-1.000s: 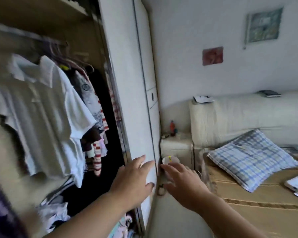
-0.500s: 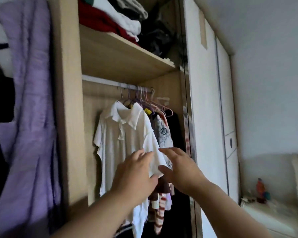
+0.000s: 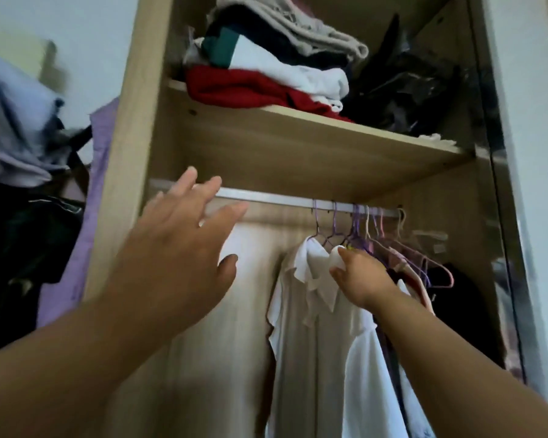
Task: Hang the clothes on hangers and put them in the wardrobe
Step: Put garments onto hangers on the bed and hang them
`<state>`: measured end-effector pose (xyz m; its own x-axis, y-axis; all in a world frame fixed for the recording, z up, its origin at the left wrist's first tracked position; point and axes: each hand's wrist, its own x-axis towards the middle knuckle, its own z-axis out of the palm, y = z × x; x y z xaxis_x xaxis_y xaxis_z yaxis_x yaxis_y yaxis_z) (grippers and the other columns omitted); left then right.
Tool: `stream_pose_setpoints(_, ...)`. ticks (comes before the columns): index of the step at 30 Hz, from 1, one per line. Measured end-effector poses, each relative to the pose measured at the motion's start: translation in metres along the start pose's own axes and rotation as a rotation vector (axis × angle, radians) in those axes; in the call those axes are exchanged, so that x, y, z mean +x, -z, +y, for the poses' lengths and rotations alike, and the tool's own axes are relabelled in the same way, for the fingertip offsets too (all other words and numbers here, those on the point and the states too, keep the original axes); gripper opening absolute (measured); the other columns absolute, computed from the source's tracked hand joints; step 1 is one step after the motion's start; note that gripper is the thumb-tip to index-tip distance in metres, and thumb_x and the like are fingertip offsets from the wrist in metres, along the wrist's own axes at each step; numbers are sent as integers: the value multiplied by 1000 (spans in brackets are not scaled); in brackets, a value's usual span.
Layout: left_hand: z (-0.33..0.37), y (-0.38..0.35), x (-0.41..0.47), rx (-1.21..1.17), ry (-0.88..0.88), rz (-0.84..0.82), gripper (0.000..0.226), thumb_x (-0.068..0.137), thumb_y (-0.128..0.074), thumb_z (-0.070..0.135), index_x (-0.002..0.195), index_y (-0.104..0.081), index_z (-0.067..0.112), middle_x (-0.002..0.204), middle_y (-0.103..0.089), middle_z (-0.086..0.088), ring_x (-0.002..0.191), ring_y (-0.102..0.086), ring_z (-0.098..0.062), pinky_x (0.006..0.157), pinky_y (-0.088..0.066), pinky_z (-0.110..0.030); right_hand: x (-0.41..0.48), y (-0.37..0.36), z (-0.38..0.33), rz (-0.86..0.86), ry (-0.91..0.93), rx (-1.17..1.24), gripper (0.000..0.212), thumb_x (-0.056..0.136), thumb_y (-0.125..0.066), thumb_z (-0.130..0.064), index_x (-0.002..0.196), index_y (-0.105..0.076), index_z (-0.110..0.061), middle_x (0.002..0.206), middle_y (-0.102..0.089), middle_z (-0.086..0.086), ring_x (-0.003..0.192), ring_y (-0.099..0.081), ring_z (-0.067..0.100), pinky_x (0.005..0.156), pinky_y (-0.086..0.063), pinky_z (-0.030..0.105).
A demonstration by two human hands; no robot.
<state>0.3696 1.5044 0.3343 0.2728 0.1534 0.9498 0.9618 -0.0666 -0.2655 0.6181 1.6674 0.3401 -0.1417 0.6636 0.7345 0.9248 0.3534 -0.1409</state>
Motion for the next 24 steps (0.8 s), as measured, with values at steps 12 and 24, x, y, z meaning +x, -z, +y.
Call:
stream_pose_setpoints(12,-28,18,37,430,151,13,66,76,-40,7,140,-33,-9,148,-29,-28,141,-20,-41,116,-19,-50,73,-27,2,-62,-173,47,27,97,-40,-20,113,-55,-3,117,-61,18,107,-59,32,84,-47,33)
stream_pose_setpoints(24,-26,14,37,469,164,18,70,74,-43,23,136,-40,-10,143,-39,-27,139,-26,-40,116,-18,-45,87,-11,6,92,-38,143,26,95,-38,-13,97,-62,-4,103,-66,20,97,-62,35,75,-46,33)
